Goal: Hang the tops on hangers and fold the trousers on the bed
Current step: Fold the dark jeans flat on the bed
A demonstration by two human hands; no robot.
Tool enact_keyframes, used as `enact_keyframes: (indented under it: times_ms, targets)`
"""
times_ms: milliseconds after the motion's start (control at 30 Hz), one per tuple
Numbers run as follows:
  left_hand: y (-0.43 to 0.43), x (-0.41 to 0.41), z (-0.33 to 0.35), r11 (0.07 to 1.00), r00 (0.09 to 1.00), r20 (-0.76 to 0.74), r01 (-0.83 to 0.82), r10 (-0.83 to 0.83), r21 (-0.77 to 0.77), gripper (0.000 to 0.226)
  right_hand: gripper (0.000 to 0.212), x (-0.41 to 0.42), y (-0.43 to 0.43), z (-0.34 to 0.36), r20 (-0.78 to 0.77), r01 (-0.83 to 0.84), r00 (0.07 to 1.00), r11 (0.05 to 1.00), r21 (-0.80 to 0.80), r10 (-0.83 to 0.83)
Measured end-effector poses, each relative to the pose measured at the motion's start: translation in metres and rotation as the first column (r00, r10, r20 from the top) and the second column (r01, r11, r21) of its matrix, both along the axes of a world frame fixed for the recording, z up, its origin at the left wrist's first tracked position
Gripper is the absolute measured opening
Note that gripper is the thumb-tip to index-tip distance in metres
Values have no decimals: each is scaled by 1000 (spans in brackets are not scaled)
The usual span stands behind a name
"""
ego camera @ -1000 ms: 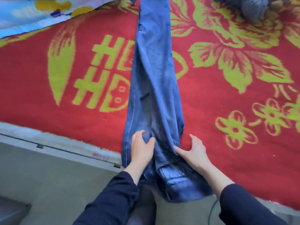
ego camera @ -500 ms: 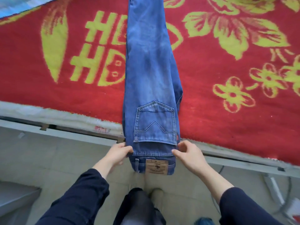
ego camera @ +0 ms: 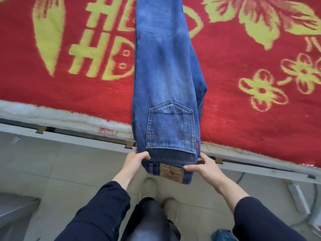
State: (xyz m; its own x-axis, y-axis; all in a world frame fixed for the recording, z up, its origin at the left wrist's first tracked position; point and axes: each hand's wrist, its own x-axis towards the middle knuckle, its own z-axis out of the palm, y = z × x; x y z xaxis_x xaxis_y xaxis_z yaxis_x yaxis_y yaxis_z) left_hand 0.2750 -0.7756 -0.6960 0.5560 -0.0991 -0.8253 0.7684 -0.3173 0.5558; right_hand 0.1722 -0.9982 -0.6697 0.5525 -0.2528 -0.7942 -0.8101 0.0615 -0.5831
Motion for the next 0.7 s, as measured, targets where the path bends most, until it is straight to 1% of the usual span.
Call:
enact_keyframes:
  times_ms: [67, 133, 200, 233, 300, 367, 433, 500, 533, 567, 600, 633, 667, 700]
  targets:
    - [0, -4, -6, 998, 999, 10, -50, 50, -28, 27, 40, -4, 0, -5, 25, 25, 999, 1000, -1, -25]
    - [1, -10, -7, 996, 996, 24, -79, 80, -47, 17, 35, -7, 2, -3, 47, 48, 998, 999, 10, -49]
    - [6, -17, 0, 993, 995, 32, -92, 95, -76, 13, 35, -13, 7, 4, 33, 82, 996, 995, 61, -84]
    - [10, -20, 7, 992, 996, 28, -85, 88, -93, 15, 36, -17, 10, 8, 14, 105, 994, 991, 79, -106]
    - [16, -25, 26, 993, 998, 2, -57, 58, -103, 19, 31, -23, 15, 19, -14, 135, 991, 988, 79, -134]
    - [23, -31, 50, 996, 999, -50, -2, -3, -89, 22, 29, -32, 18, 37, -80, 147, 987, 984, 102, -140]
    - [32, -40, 80, 992, 982, -144, 115, -122, -54, 25, 30, -44, 19, 64, -212, 108, 975, 980, 168, -71]
    - [44, -55, 105, 967, 924, -288, 245, -253, -65, 22, 31, -61, 18, 90, -360, 10, 929, 966, 259, 87]
    - [48, -62, 122, 954, 886, -353, 288, -300, -89, 20, 37, -69, 16, 107, -411, -48, 894, 952, 302, 176]
    - [52, -69, 138, 938, 851, -396, 333, -344, -99, 24, 43, -76, 15, 123, -442, -98, 862, 937, 336, 248]
    - [53, -74, 153, 918, 824, -414, 389, -386, -83, 33, 46, -79, 13, 139, -454, -138, 840, 926, 351, 298]
    - [53, -76, 166, 907, 822, -401, 417, -405, -61, 46, 47, -78, 11, 153, -454, -171, 829, 922, 349, 325]
    - [51, -72, 180, 917, 839, -383, 395, -386, -59, 53, 48, -73, 7, 164, -442, -194, 831, 921, 338, 337]
    - [46, -64, 191, 943, 870, -369, 325, -328, -71, 56, 47, -62, 3, 175, -416, -204, 847, 924, 323, 332]
